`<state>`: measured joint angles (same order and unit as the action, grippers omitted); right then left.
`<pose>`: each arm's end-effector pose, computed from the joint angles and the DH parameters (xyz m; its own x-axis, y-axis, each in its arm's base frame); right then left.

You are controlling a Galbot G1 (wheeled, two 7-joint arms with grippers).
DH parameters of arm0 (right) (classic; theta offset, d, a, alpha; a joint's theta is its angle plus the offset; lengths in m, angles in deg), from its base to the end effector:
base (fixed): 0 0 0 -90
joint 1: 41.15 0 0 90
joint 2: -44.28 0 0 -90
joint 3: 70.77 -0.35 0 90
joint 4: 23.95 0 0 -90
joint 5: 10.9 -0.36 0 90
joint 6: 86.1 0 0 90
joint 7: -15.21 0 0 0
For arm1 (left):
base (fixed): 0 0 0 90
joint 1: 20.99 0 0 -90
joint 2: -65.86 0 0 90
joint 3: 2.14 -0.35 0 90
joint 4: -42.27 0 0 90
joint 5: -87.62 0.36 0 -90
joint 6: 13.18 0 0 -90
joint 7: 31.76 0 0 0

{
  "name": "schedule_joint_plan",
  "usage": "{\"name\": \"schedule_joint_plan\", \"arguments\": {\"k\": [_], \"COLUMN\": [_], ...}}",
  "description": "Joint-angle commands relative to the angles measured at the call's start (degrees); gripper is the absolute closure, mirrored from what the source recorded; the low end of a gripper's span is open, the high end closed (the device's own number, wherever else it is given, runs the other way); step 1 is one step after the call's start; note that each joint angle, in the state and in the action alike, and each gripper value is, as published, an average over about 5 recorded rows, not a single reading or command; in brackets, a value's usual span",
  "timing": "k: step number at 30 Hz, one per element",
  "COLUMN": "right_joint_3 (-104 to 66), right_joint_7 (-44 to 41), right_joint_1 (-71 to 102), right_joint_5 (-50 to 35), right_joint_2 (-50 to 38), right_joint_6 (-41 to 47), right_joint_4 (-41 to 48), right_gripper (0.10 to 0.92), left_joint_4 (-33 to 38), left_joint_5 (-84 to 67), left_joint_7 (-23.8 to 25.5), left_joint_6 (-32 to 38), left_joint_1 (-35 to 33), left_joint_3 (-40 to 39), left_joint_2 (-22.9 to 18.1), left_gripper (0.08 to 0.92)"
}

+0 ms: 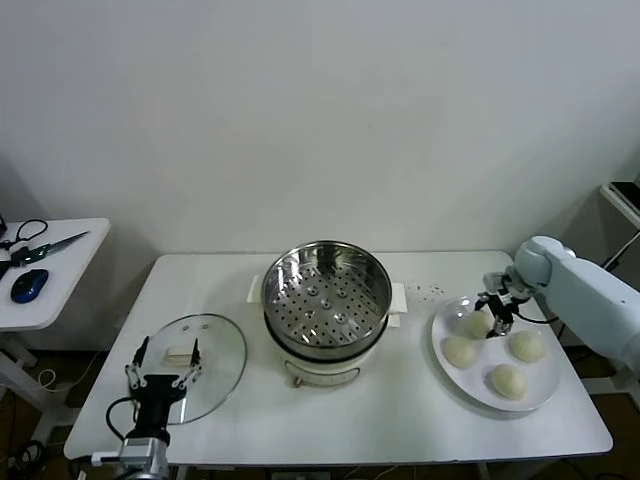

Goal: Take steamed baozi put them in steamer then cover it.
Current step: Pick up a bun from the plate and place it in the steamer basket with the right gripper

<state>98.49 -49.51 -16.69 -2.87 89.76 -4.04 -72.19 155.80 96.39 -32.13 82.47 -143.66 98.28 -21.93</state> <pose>0.5719 -0.2254 -0.2052 -0.1459 -0.0764 0.9863 -0.9715 -0.1773 -0.1574 0.1632 0.0676 -0.3468 -0.9902 -0.1305 0.0496 -0.1119 0.9541 0.2779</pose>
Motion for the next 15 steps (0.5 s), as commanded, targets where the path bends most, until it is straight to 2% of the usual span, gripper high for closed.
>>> {"name": "schedule_joint_plan", "arguments": {"k": [1, 9, 15], "right_joint_3": [12.46, 26.75, 28.32], "right_joint_7": [-1.33, -2.42, -1.80], "right_joint_1": [-16.35, -34.87, -38.56], "right_joint_5": [-5.38, -8.46, -3.82], "right_joint_2": [-1.32, 7.61, 16.84], "right_joint_6": [-5.00, -13.30, -20.60], "right_joint_4": [-7.57, -12.20, -14.43], "right_gripper": [0.313, 0.318, 0.313], "left_joint_4": [0.58, 1.05, 0.90], "left_joint_5": [-0.02, 0.66, 0.92], "left_joint_7": [0.22, 0.35, 0.22], "left_joint_6": [-0.11, -0.80, -0.84], "left_joint_1": [-0.69, -1.91, -2.77], "left_joint_3": [-0.05, -0.80, -0.80], "left_joint_2": [0.25, 0.45, 0.78], "left_gripper": [0.177, 0.177, 0.177]}}
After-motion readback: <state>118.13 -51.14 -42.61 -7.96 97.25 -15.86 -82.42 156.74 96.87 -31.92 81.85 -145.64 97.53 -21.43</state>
